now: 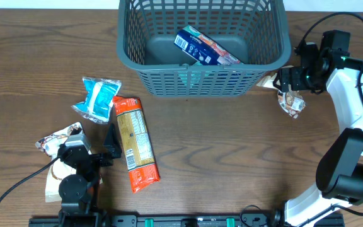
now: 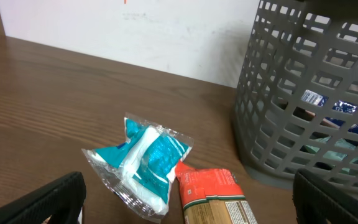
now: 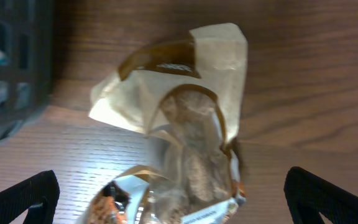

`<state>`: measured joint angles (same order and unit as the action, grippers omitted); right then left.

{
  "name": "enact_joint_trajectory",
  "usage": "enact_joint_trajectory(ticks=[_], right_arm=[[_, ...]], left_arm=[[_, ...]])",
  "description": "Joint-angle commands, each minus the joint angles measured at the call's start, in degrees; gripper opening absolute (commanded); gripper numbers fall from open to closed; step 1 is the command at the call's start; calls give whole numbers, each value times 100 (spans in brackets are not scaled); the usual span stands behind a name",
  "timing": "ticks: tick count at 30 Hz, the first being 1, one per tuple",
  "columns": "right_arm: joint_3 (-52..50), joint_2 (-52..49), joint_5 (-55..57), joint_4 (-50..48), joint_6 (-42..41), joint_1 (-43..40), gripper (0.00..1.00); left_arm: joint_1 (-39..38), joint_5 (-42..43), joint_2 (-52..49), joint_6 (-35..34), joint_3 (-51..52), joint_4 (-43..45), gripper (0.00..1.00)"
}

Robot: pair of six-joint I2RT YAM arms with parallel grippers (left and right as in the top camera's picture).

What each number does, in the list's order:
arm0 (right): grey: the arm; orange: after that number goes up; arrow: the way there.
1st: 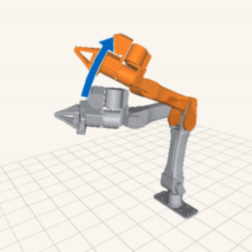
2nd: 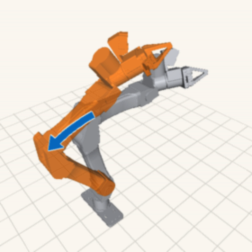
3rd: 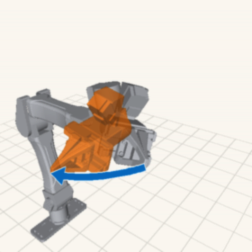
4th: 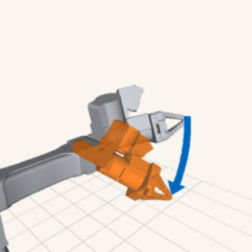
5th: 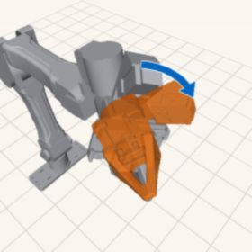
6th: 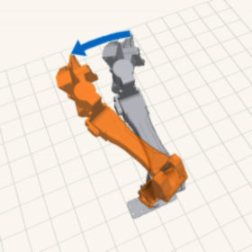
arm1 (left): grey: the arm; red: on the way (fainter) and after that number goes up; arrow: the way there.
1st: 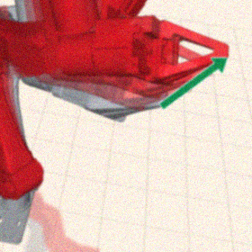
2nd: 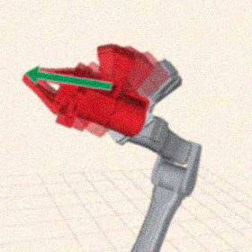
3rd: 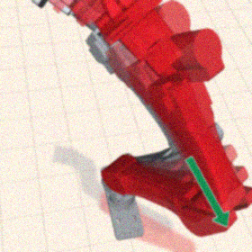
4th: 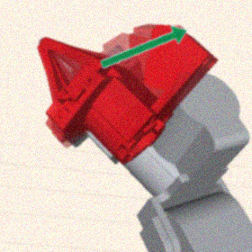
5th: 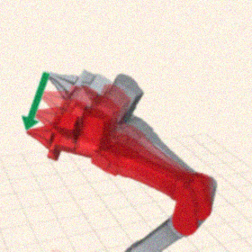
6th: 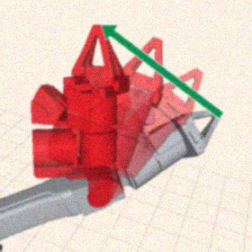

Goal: Pack container
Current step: 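Grasp the crumpled tan snack bag with the right gripper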

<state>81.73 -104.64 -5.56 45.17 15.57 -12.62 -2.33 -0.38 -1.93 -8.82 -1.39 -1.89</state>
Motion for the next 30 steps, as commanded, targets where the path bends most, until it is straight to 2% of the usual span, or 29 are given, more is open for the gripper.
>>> enact_joint_trajectory(ticks=[1,23,30], right_arm=[[-13,-186,254,17,-138,-22,99],[-22,-1241,166,2,-140,24,98],[-24,-1338,166,-42,-142,22,85]], left_arm=[[28,-24,-17,-7,114,-219,99],[28,-26,-17,-9,114,-216,99],[28,-24,-17,-9,114,-212,99]])
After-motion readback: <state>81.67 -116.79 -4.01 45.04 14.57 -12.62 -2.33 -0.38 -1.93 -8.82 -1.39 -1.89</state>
